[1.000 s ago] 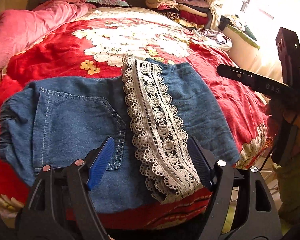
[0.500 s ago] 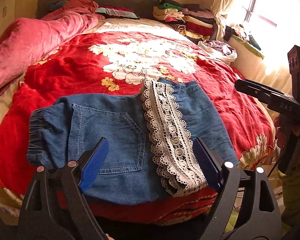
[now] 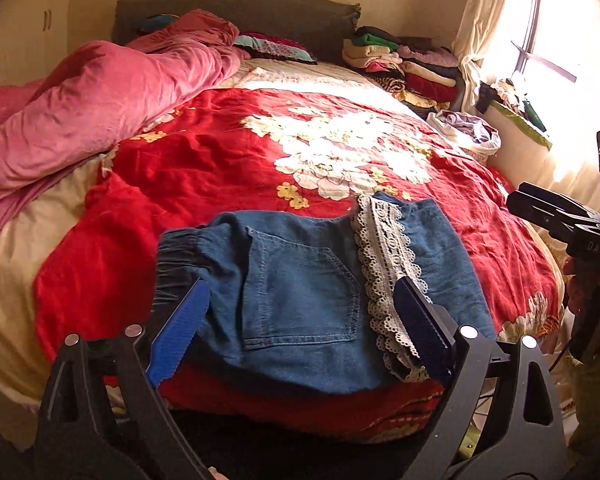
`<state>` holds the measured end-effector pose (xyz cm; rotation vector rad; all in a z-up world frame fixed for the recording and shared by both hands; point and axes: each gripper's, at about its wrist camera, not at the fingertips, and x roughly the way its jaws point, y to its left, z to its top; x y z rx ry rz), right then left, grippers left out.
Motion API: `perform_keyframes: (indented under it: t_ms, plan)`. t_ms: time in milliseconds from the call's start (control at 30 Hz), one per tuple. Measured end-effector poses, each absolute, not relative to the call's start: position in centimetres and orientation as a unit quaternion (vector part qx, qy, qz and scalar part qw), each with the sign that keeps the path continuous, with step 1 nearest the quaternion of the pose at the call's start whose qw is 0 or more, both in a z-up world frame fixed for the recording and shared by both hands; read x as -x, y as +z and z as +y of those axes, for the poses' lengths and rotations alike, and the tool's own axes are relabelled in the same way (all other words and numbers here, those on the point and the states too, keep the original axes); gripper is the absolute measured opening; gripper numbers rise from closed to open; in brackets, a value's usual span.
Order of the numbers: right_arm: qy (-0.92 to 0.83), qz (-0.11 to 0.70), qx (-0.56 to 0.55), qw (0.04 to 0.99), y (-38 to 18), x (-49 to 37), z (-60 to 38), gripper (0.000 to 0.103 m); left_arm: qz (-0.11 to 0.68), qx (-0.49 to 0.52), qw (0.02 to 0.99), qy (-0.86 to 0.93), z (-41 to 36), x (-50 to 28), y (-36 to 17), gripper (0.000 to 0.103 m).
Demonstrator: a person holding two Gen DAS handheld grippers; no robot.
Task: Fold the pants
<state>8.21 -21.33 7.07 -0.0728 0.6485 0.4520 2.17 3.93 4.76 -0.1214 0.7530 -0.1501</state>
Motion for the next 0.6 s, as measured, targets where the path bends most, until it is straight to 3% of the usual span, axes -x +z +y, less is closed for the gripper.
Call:
perform_keyframes:
  t_ms: [600]
  plan:
    - [0.333,0.335,0.094,0.877,7.3,-11.0,-9.5,0.098,0.402,0.124,0.907,0.001,12.4,-1.2,1.6,0.089]
